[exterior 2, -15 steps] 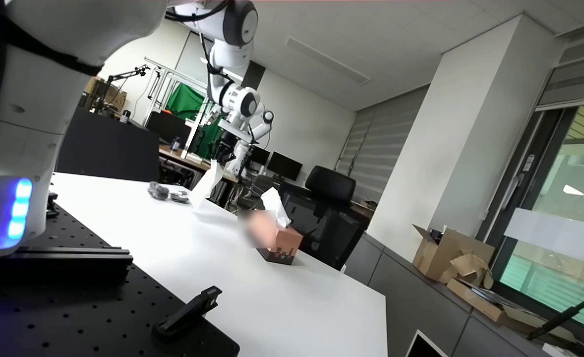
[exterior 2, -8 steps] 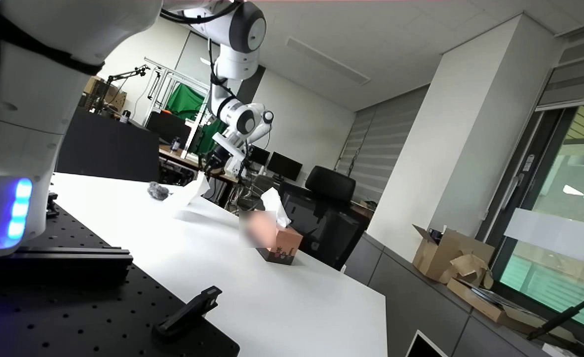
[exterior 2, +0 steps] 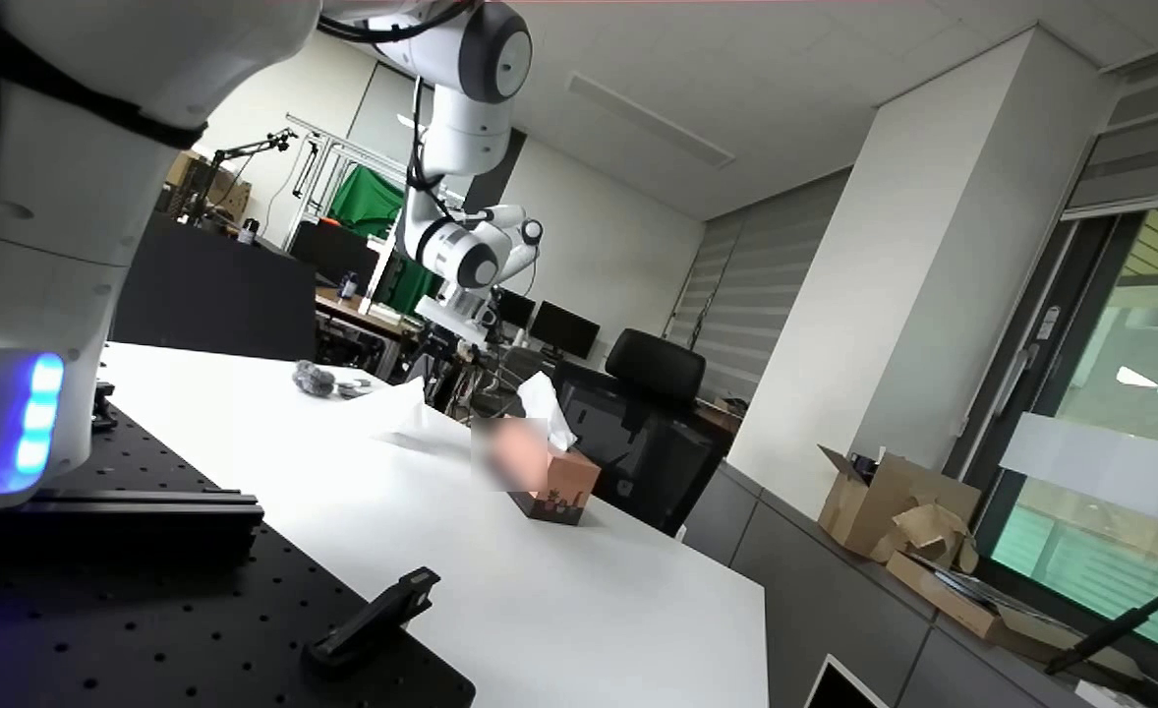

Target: Remove one square of tissue from the box

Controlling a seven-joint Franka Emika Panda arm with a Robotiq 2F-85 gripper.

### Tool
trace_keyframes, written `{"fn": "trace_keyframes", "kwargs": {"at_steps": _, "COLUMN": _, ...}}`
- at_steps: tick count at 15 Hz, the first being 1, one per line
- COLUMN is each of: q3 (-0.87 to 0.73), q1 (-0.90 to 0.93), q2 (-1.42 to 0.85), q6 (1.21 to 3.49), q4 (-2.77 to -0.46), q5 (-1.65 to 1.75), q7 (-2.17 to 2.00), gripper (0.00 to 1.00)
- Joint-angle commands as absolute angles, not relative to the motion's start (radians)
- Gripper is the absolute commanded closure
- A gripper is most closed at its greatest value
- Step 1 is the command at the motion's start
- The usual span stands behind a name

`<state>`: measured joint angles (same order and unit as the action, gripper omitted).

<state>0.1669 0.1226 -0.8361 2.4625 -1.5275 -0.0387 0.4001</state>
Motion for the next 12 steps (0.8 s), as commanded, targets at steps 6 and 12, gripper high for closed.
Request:
{"fn": "trace_keyframes", "kwargs": {"at_steps": 6, "q3": -0.079, "q1": 0.314, "q2": -0.759, "q6": 2.926, "q4": -1.716, "q5": 0.15, "q7": 0.034, "gripper": 0.0}}
{"fn": "trace_keyframes", "kwargs": {"at_steps": 12, "q3": -0.03, "q1": 0.279, "q2": -0.807, "q6": 2.903, "q4": -1.667, "q5": 0.152, "q7": 0.076, "gripper": 0.0}}
